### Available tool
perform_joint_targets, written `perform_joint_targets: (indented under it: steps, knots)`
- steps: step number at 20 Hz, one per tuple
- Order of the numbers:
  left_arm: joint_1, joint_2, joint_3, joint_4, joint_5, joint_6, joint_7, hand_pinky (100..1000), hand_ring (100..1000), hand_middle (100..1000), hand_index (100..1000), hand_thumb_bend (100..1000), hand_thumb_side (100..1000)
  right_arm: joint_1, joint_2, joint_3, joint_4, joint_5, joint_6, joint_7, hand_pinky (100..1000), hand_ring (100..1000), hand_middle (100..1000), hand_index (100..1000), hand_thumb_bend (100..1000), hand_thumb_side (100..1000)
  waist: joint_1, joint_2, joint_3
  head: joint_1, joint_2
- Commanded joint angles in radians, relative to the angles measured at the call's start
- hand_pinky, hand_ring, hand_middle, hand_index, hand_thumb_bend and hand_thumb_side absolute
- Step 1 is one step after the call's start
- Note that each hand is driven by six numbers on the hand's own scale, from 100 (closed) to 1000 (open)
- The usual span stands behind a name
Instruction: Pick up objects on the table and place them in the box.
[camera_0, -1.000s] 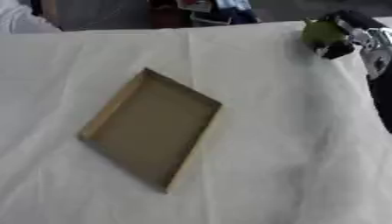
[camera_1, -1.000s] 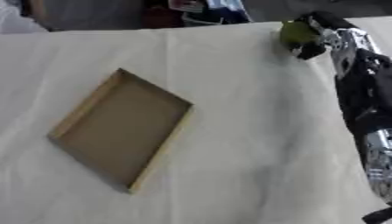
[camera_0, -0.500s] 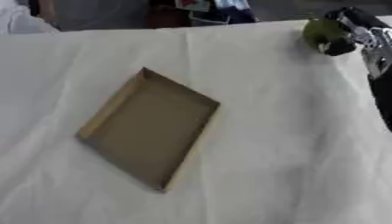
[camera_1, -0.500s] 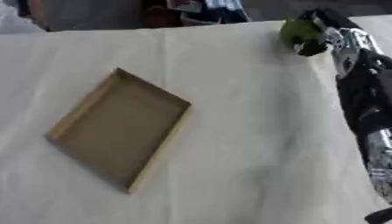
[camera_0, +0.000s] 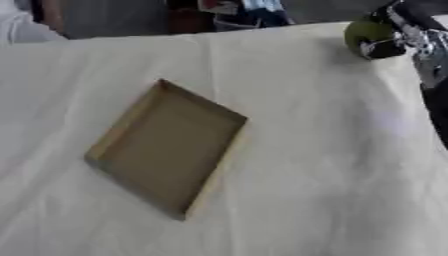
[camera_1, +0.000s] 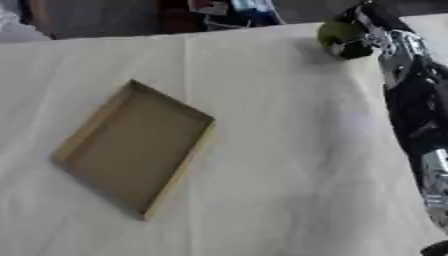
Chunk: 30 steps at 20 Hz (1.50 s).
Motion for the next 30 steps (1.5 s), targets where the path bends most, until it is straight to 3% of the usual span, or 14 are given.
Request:
perform_joint_targets:
  steps: [1, 7, 13, 20, 24, 30]
  knots:
    - [-0.007, 0.071, 0.001, 0.000, -0.002, -0.133, 0.139, 788, 848, 735, 857, 100, 364, -0.015, -0.041, 0.005, -0.046, -0.022, -0.016, -0.001, 518, 545, 355, 485, 100, 100, 0.005, -0.033, -0.002, 0.004, 0.008]
    - [-0.005, 0.074, -0.001, 0.000, -0.003, -0.133, 0.139, 788, 847, 735, 858, 100, 369, -0.010, -0.054, 0.031, -0.090, -0.055, -0.064, 0.009, 489, 521, 335, 466, 100, 100, 0.006, -0.046, -0.009, 0.005, 0.014]
    - [-0.008, 0.076, -0.004, -0.004, -0.006, -0.133, 0.136, 788, 847, 735, 858, 100, 370, -0.003, -0.062, 0.113, -0.149, -0.081, -0.202, 0.026, 465, 505, 325, 456, 100, 100, 0.006, -0.058, -0.016, 0.006, 0.021]
    - [-0.032, 0.078, -0.012, -0.006, -0.005, -0.133, 0.129, 788, 846, 735, 858, 100, 372, 0.007, -0.045, 0.239, -0.265, -0.205, -0.356, 0.061, 456, 502, 326, 456, 100, 100, 0.010, -0.074, -0.022, 0.004, 0.043]
    - [-0.045, 0.076, -0.019, -0.011, -0.004, -0.133, 0.115, 788, 846, 735, 858, 100, 372, -0.014, 0.007, 0.299, -0.312, -0.274, -0.392, 0.123, 456, 501, 326, 456, 100, 100, 0.013, -0.088, -0.026, 0.001, 0.060]
    - [-0.073, 0.066, -0.031, -0.018, 0.003, -0.133, 0.091, 787, 845, 733, 858, 100, 377, -0.064, 0.146, 0.354, -0.325, -0.325, -0.414, 0.247, 460, 503, 327, 457, 100, 100, 0.015, -0.105, -0.023, -0.011, 0.083]
